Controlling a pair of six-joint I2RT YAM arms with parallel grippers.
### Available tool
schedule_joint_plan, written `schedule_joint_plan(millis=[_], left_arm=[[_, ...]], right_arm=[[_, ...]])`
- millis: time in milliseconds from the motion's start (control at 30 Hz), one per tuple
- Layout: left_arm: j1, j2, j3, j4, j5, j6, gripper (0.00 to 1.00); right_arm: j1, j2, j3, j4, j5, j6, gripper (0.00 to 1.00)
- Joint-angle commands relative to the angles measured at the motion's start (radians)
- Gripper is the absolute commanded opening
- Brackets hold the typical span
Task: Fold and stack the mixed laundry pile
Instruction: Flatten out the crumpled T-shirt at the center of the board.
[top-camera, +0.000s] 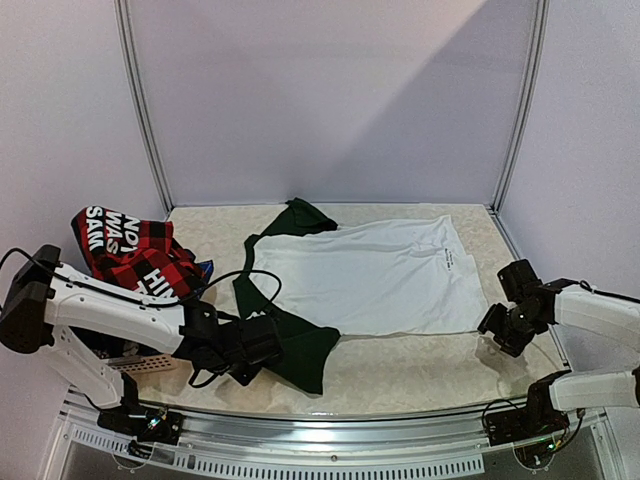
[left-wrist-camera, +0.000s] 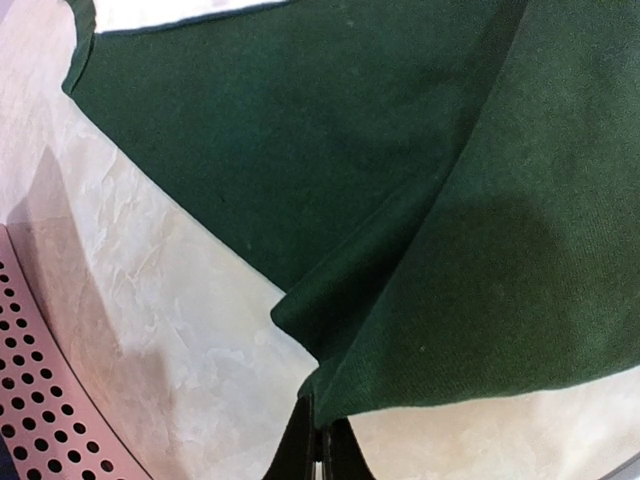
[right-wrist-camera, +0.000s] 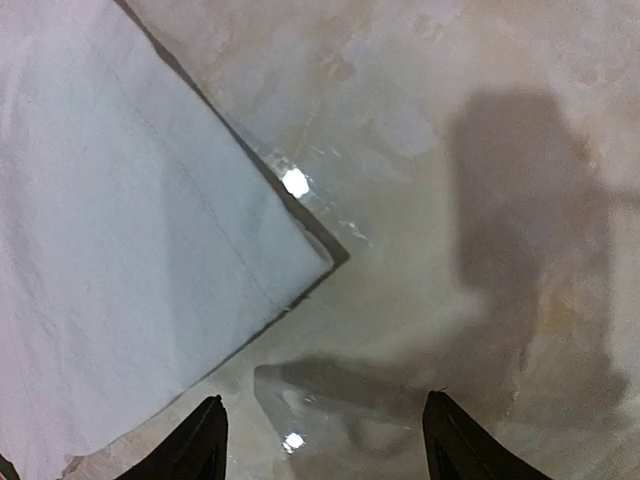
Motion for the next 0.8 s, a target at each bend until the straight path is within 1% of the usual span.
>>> schedule_joint_plan(millis=[0,233,367,433,500,600,733,767], left_arm=[[0.008,-0.03,-0.021,-0.001,-0.018,-0.015,0.0],[0.008,-0.036,-0.026,-0.002,-0.023,-0.02,0.0],[0.008,-0.039,-0.029,-0.001,-0.021,-0.019,0.0],[0.008,-0.039,-0.03,0.001,-0.018,-0.017,0.0],[0.008,-0.039,-0.029,0.001,-0.016,-0.016,0.0],[0.008,-0.041,-0.029,0.001,-0.017,-0.017,0.0],[0.008,-0.043,-0.031,0.0,-0.021,-0.021,0.0],[0.008,-0.045,-0.03,-0.001,-0.021,-0.022,0.0]], right_arm=[[-0.011,0.044,-0.007,0.132,-0.016,0.048,0.65],[-0.032,0.101,-0.013,0.209,0.01,0.067,0.56],[-0.054,0.141,-0.027,0.273,-0.019,0.084,0.51],[-0.054,0.164,-0.019,0.277,-0.018,0.087,0.44],[-0.056,0.167,-0.019,0.281,-0.008,0.089,0.39],[-0.056,0.16,-0.021,0.275,0.017,0.091,0.35],[-0.057,0.14,-0.027,0.286,0.034,0.082,0.23],[-0.057,0.136,-0.03,0.292,0.038,0.082,0.18]])
